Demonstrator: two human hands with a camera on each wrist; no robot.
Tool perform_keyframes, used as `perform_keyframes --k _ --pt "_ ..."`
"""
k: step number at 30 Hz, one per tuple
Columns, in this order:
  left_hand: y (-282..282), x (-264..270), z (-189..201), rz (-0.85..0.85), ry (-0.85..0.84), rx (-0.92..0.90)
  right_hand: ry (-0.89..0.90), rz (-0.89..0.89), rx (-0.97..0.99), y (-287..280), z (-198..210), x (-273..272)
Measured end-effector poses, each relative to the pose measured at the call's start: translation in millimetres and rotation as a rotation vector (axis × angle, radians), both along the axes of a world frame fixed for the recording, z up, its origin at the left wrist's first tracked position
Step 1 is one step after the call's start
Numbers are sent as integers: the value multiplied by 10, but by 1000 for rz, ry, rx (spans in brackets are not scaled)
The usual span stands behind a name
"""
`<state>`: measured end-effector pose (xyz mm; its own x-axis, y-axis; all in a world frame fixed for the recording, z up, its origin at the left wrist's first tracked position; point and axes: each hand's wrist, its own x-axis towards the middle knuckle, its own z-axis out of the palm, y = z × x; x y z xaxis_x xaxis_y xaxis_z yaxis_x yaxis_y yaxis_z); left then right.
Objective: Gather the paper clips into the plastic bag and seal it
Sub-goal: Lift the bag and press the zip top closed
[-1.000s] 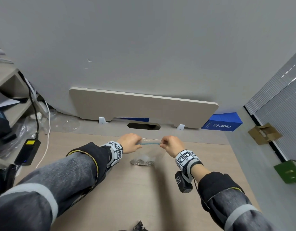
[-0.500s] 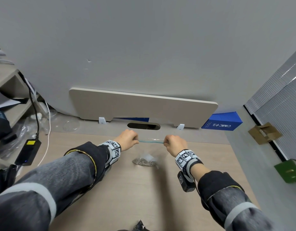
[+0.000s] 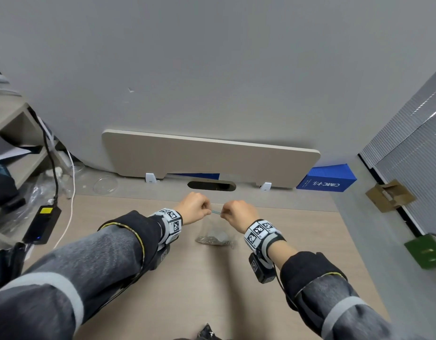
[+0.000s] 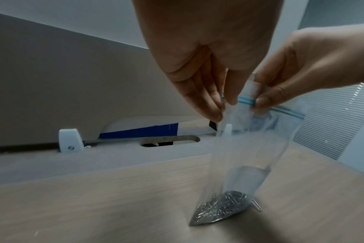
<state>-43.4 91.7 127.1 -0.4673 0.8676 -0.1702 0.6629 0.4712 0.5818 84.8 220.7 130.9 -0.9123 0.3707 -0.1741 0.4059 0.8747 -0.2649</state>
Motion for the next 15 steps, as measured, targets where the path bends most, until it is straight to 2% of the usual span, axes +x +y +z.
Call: perform_keyframes --k 3,6,15 --pt "-42 -58 -50 87 -102 31 28 -21 -6 26 6 1" --pt "-61 -90 -77 94 -137 34 34 -44 -25 54 23 -2" --pt "-2 -44 -122 21 -42 5 20 -72 -92 31 49 1"
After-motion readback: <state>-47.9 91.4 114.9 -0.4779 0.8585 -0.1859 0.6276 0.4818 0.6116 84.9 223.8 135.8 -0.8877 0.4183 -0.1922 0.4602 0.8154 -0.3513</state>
